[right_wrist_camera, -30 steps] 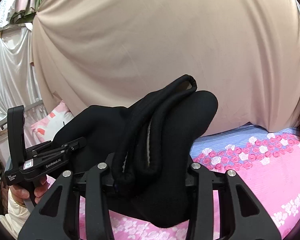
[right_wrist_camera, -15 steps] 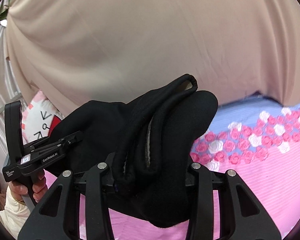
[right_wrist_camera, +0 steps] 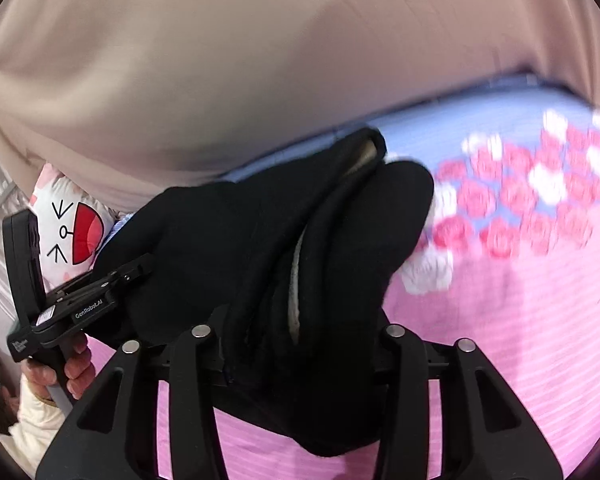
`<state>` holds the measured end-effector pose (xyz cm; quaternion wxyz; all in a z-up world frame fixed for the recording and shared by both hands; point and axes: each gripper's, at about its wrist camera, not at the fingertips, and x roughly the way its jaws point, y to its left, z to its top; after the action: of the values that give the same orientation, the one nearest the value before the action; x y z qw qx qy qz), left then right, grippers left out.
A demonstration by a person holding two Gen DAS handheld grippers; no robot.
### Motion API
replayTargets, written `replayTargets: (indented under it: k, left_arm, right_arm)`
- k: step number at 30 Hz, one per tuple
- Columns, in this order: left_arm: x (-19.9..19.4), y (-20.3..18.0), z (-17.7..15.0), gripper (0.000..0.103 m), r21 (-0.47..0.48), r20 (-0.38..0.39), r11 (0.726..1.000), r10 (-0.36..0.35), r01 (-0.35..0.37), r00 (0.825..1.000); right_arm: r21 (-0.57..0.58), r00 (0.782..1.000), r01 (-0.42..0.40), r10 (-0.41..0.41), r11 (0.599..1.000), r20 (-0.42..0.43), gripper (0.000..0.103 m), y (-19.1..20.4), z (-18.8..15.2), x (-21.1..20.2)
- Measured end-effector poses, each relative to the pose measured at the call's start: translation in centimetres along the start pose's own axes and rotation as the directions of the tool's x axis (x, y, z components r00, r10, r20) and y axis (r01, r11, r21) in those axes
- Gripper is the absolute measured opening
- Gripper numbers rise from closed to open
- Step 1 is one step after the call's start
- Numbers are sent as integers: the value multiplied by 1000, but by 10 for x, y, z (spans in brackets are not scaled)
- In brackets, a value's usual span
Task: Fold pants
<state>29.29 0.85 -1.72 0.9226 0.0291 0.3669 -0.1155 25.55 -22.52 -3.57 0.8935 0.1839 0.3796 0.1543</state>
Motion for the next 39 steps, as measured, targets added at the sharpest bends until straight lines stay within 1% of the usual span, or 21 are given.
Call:
replayTargets:
  k: [3,5,6,8,9,10,11,13,15,17,20,22,23,24,25,29,30,32,35,37,39]
  left_arm:
    - [1,14,-10,56,-25,-10,998,-52,52,999]
    - [-12,35,-18,56,-54,-26,993,-109,107,994]
    - [-26,43,-21,56,-63,-17,993,-101,100,995]
    - [-68,59,-24,55,-60,54,998,-10,13,998]
    - [-86,63,-20,55,-53,92,998,21,-16,996]
    - [-106,63,-10,55,-51,133,997,57,-50,990]
    - [-116,60,1,55,-58,153,996,79,-71,985]
    - [-122,46,28,56,-91,174,994,81,-66,981]
    - [-102,31,52,56,-127,164,992,44,-23,985]
    - [-60,14,67,58,-141,103,990,30,-15,994]
    - [16,0,68,56,-123,-15,982,143,-144,990]
    - [55,6,55,58,-109,-80,969,213,-221,974]
    - [63,11,46,60,-105,-81,971,206,-213,975]
    - [67,15,40,73,-98,-54,973,206,-211,977]
    - [66,18,33,78,-101,-17,969,225,-226,974]
    - [59,24,32,78,-124,-12,973,196,-196,981]
    - [47,24,32,76,-127,9,974,191,-189,981]
    - [21,20,29,75,-114,54,972,211,-203,976]
    - [-20,8,9,75,-56,94,979,200,-196,975]
    - [-15,-2,-14,76,10,61,969,245,-246,968]
    - [3,-7,-31,79,83,46,954,286,-289,957]
  right_arm:
    - [91,999,-23,27,996,-45,65,-23,-5,-2]
    - [129,999,-22,26,991,-23,68,-35,-7,-24]
    - [131,1000,-9,9,991,-2,69,-38,-9,-39]
    - [110,989,90,-102,990,107,69,-34,-9,-83]
    - [69,968,147,-158,987,193,62,-24,-6,-109]
    - [38,962,156,-160,987,222,52,-15,-2,-119]
    - [-14,956,163,-154,987,249,48,4,8,-127]
    - [-82,961,137,-113,987,252,36,35,23,-121]
    - [-133,978,92,-65,987,198,35,65,41,-87]
    - [-137,989,79,-61,987,131,34,77,52,-40]
    - [-77,992,122,-119,990,46,34,60,59,29]
    - [-42,980,198,-197,979,23,16,32,56,51]
    - [-30,971,238,-237,971,33,15,14,52,53]
    - [-18,980,194,-193,981,54,15,2,49,49]
    - [-8,989,140,-140,990,57,15,-7,45,44]
    - [-3,988,145,-144,989,55,10,-9,44,31]
    - [13,986,151,-152,988,73,15,-10,42,16]
    - [-48,984,141,-135,989,118,16,4,36,-13]
    - [-214,986,161,-149,964,74,15,25,2,-33]
    - [-279,978,207,-208,938,27,10,20,-17,-25]
    - [-285,979,204,-198,937,48,5,9,-25,-24]
